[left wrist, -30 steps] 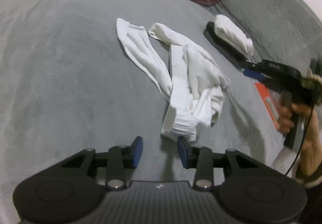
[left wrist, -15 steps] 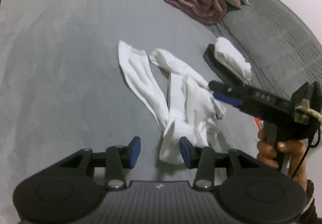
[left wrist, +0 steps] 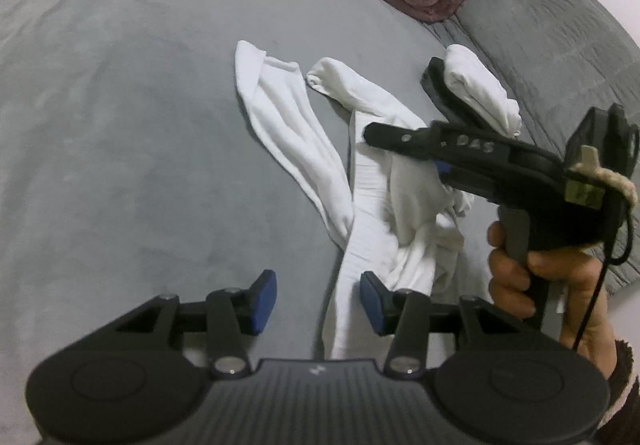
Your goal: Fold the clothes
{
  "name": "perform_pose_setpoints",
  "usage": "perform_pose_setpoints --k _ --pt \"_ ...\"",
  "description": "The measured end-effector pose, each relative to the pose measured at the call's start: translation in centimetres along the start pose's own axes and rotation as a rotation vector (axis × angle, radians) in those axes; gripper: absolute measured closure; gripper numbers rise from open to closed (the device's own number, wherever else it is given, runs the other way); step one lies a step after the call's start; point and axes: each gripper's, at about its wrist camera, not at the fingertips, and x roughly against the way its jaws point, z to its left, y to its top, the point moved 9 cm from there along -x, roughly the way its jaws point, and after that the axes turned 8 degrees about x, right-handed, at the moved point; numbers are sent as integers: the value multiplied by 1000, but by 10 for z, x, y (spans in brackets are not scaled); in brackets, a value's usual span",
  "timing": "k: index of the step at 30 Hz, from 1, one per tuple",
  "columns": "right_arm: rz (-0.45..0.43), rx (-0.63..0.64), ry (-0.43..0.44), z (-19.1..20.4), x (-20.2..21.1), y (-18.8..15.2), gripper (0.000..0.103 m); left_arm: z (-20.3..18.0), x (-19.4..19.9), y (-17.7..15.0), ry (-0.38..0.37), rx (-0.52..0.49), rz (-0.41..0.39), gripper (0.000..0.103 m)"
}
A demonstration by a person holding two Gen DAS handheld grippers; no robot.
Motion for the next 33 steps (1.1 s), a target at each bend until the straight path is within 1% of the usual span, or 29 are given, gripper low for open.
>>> perform_pose_setpoints --k 1,3,5,9,11,15,19,21,22,26,29,31,32,33 --pt "-3 6 3 0 0 0 88 0 0 0 -5 1 -1 56" --pt "-28 14 18 2 5 3 89 0 1 -1 -10 -2 -3 56" --pt "-73 20 49 7 15 10 89 0 2 -1 -14 -7 -5 56" --pt "-181 42 151 22 47 27 90 1 4 0 -25 -6 -11 55" --pt "-223 46 214 30 61 34 90 0 7 3 -37 -2 -25 53" --pt "-268 40 339 44 77 44 90 -4 22 13 -79 -6 -93 50" --pt "-300 33 444 59 85 54 91 -9 38 23 -122 -30 -168 43" --pt "-319 34 482 66 90 59 97 -8 43 27 -128 -34 -199 42" --pt "-326 41 484 69 92 61 97 -5 45 30 -122 -28 -214 41" --pt "-321 88 412 74 89 60 97 11 41 38 -67 21 -233 40" --pt "-276 91 375 72 77 55 88 15 36 42 -50 40 -228 41" --pt "-234 107 363 72 70 50 86 17 37 43 -49 50 -227 41" --pt "-212 120 361 72 68 47 83 17 38 43 -49 57 -228 41" --pt "-191 135 360 73 66 44 69 18 39 44 -49 64 -229 41"
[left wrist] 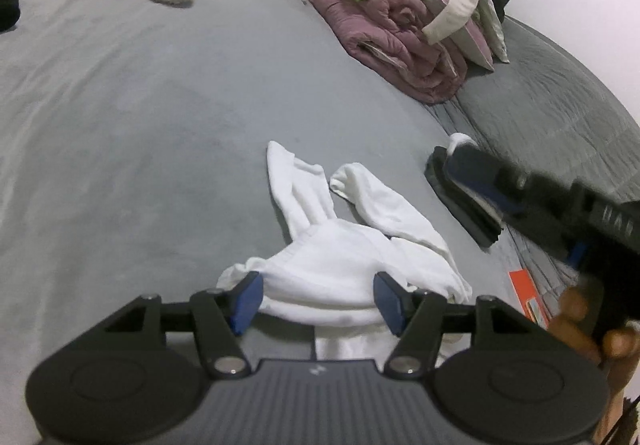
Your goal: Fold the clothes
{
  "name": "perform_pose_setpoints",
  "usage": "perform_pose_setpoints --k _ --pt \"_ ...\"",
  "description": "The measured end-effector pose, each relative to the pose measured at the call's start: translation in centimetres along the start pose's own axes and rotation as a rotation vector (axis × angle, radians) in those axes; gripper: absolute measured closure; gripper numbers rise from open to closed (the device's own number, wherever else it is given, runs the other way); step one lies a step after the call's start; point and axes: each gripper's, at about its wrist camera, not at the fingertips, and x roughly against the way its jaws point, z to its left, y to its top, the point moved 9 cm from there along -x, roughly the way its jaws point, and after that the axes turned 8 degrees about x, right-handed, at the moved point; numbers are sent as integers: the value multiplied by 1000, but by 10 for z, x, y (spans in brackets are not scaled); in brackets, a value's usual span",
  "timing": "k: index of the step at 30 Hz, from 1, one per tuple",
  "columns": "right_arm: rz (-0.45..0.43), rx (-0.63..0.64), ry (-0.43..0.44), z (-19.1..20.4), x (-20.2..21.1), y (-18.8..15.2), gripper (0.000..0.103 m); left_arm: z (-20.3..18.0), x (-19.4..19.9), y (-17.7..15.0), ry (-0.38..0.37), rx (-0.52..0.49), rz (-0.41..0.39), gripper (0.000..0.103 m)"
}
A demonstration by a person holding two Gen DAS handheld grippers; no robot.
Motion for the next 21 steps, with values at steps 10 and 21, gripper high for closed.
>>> perform_pose_setpoints --k 10,21 --pt "215 241 15 27 -17 -54 51 19 22 16 48 56 -83 41" --pt "349 502 -38 40 -44 -100 51 25 18 18 65 70 -83 41"
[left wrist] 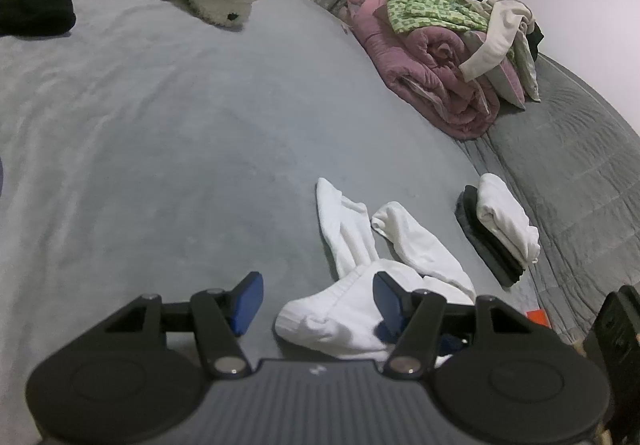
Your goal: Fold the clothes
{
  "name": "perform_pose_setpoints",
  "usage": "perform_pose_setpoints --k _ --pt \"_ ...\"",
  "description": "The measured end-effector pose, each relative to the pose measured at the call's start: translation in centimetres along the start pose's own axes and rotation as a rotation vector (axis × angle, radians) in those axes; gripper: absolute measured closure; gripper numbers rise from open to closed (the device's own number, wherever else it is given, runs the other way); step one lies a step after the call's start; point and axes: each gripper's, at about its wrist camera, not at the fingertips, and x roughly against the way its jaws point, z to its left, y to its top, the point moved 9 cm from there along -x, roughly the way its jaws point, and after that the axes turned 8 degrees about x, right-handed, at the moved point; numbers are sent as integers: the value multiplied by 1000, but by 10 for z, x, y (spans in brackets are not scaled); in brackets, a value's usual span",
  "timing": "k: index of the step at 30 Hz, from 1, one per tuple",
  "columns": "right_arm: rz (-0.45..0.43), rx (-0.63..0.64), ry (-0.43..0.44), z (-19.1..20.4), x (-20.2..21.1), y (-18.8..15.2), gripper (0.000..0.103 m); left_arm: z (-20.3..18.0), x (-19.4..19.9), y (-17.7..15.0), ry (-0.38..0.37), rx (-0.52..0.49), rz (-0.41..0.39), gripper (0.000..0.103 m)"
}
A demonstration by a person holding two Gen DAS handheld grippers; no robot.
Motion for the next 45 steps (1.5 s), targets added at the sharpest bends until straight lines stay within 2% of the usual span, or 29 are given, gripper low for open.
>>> perform_pose_setpoints --k 2,4,5,6,9,13,17,19,20,22,23,24,30,34,35,37,38,40,45 --pt "16 29 -30 1 -6 -3 52 0 -2 0 -1 -1 4 41" --pt "14 52 -53 0 -8 -3 66 0 -5 0 -1 0 8 41" --pt "9 56 -59 -2 -9 -2 82 1 -6 0 -1 1 10 41" --pt "2 51 -61 -4 -8 -1 91 1 -7 1 -1 2 12 41" --pt "-43 -12 -69 -20 0 5 98 2 -9 3 -2 6 15 41" --pt "-113 -139 -120 -58 19 11 100 2 -13 3 -10 4 28 41" --pt "-144 -256 -154 -92 34 5 100 0 -19 -1 -19 -2 52 41" --pt "-153 -295 -147 -101 39 3 92 0 -20 -1 -19 -6 55 41" --pt "-150 -286 -111 -96 41 3 86 -1 -20 -1 -18 -8 55 41" --pt "-143 -258 -44 -84 43 4 80 -1 -21 0 -19 -5 54 41" --pt "-135 -223 -29 -76 42 4 65 -1 -21 1 -21 0 52 42" --pt "-126 -183 -21 -67 40 5 56 -1 -21 2 -22 4 50 42" --pt "-70 -31 61 -19 22 5 56 -4 -24 3 -21 19 43 42" --pt "-23 51 40 -1 3 -2 56 -5 -25 3 -20 17 47 42" --pt "-11 71 26 1 -2 -3 57 -5 -26 3 -20 18 47 42" --pt "5 107 -15 2 -10 -5 84 -5 -26 3 -18 19 47 42" --pt "8 103 -35 -1 -12 -5 103 -5 -26 3 -18 19 48 42" --pt "-8 54 -71 -15 -8 -2 100 -6 -26 3 -21 21 52 42" --pt "-102 -163 -149 -71 20 2 101 -11 -28 2 -60 43 65 42"
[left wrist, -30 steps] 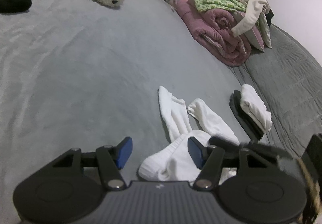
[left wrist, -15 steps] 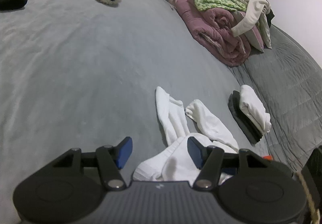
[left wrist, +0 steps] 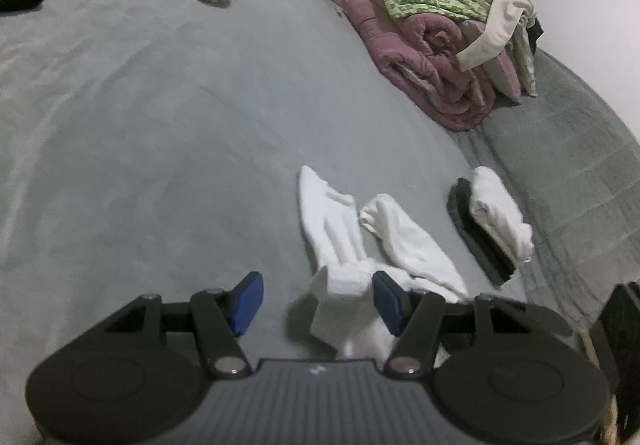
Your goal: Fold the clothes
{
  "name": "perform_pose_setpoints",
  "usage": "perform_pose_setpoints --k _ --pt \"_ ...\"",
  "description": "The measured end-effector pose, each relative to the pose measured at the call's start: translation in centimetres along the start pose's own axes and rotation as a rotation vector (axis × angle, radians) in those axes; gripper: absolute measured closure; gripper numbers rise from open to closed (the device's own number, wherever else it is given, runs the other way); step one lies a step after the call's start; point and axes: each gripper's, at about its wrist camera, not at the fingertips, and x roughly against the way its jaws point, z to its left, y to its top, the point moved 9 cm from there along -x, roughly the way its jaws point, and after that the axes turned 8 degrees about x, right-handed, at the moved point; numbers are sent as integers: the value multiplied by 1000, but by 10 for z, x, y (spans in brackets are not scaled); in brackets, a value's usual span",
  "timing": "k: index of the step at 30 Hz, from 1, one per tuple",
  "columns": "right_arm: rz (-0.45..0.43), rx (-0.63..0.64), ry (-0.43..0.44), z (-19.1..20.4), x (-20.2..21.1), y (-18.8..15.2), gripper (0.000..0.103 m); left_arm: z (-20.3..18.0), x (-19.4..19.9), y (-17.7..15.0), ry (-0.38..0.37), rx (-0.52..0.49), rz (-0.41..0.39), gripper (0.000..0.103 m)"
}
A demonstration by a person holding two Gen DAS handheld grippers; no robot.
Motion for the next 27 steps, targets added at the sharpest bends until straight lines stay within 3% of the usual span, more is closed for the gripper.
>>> perform_pose_setpoints --k 8,13,15,17,19,20,23,27 --pt "17 -241 -197 -84 1 -11 101 -11 -14 -17 -13 -17 75 43" --pt "50 -339 -272 -107 0 -22 100 -16 -26 -33 5 -52 133 48" --pt "49 -357 -269 -105 1 -20 93 -21 -28 -39 10 -80 142 49" --pt "42 -359 -279 -101 5 -17 82 -24 -28 -43 12 -100 150 61" --pt "22 -374 -272 -98 8 -13 68 -26 -28 -47 21 -122 152 78" --pt "8 -390 -260 -96 10 -11 63 -27 -28 -49 29 -135 151 81" --pt "-25 -438 -171 -85 12 -2 63 -31 -27 -55 66 -186 130 89" --pt "-18 -510 -16 -61 4 4 63 -38 -22 -60 106 -263 75 91"
